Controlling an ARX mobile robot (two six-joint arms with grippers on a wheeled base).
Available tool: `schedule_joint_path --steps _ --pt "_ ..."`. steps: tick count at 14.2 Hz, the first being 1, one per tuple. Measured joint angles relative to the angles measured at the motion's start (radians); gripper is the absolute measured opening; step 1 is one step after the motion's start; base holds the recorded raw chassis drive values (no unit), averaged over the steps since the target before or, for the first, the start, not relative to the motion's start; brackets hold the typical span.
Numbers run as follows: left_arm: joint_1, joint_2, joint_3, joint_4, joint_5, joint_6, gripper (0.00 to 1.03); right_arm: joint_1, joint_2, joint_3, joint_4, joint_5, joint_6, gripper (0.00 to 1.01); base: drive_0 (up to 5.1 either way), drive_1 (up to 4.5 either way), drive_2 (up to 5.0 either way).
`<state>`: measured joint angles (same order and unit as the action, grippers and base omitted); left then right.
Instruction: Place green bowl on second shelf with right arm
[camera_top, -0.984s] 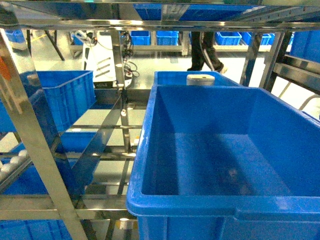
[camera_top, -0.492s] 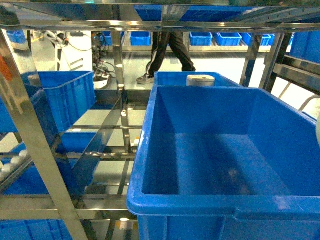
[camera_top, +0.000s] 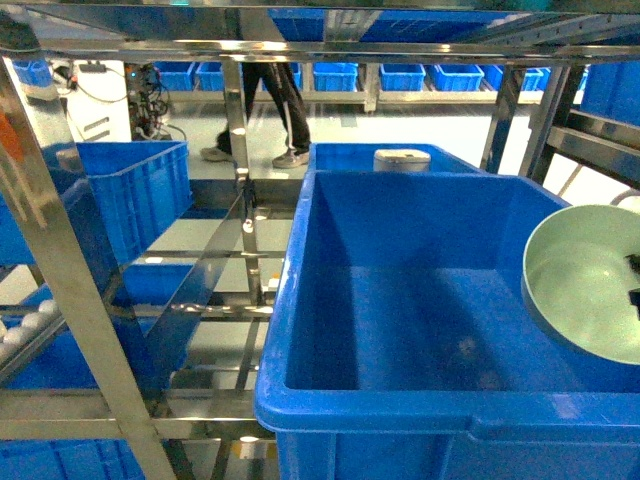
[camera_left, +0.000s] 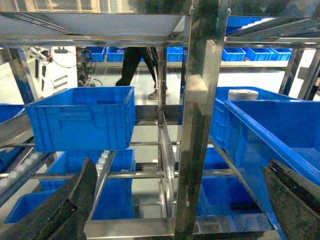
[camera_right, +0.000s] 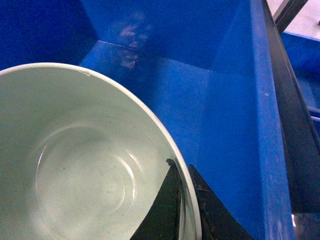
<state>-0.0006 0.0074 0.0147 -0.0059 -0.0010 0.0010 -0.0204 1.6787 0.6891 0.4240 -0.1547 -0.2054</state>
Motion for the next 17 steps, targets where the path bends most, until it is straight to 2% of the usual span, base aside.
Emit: schedule_joint_path --steps 1,3,5,7,8,9,12,16,17 --pt "0.000 0.000 0.000 0.000 0.000 0.000 0.98 0.002 0.069 0.061 -0.014 -0.002 -0.016 0.02 0.0 0.00 0.0" --pt "0.000 0.000 0.000 0.000 0.000 0.000 0.98 0.031 0.188 0.215 -0.094 -0.010 -0.024 0.02 0.0 0.00 0.0" --pt "0.000 0.000 0.000 0.000 0.000 0.000 0.98 0.079 0.322 0.394 -0.239 -0.076 -0.032 0.02 0.0 0.00 0.0" --pt "0.000 0.000 0.000 0.000 0.000 0.000 0.98 0.111 0.375 0.435 -0.286 -0.080 -0.034 0.02 0.0 0.00 0.0" --pt "0.000 0.000 0.000 0.000 0.000 0.000 0.98 0.117 0.381 0.435 -0.259 -0.068 -0.032 0.02 0.0 0.00 0.0" --pt "0.000 0.000 0.000 0.000 0.000 0.000 0.98 0.114 0.381 0.430 -0.217 -0.037 -0.026 0.06 0.0 0.00 0.0" --pt "0.000 0.000 0.000 0.000 0.000 0.000 0.98 0.092 0.377 0.375 -0.185 -0.033 0.014 0.43 0.0 0.00 0.0" --pt "0.000 0.000 0.000 0.000 0.000 0.000 0.98 0.094 0.246 0.229 -0.047 -0.055 0.033 0.94 0.0 0.00 0.0" --pt "0.000 0.000 0.000 0.000 0.000 0.000 0.98 0.094 0.209 0.183 -0.024 -0.058 0.032 1.00 0.0 0.00 0.0"
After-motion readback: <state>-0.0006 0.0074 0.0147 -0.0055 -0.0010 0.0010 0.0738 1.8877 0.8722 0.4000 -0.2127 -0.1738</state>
